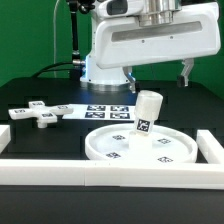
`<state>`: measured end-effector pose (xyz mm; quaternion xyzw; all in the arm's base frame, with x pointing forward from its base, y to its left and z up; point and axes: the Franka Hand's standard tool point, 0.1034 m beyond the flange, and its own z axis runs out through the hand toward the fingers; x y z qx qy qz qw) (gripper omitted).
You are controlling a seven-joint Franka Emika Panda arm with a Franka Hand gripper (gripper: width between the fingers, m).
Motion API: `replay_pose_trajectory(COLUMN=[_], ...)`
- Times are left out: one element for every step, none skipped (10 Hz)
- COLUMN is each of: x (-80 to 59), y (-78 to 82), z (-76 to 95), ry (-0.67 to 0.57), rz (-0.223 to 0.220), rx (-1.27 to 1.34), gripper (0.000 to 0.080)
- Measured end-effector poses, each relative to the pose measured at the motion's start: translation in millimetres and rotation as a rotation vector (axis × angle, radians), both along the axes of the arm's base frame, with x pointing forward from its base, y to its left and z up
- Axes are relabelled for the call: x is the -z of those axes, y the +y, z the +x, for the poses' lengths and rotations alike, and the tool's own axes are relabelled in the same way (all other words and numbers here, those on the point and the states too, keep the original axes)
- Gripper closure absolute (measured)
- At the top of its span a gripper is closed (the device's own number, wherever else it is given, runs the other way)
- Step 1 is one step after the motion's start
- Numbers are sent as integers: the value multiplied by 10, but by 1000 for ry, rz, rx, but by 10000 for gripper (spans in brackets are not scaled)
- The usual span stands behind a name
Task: Assemble round table
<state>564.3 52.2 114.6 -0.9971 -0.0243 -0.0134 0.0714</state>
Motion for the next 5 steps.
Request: replay_pose_trajectory(x=[25, 36, 31, 26, 30], y=[-40, -53, -40, -47, -59], z=[37, 49, 61, 70, 69], ry=[-45, -60, -68, -76, -82], rz=[-43, -61, -79, -86, -89], rx=[-125, -203, -242, -311, -377], gripper=[150, 150, 150, 150, 150])
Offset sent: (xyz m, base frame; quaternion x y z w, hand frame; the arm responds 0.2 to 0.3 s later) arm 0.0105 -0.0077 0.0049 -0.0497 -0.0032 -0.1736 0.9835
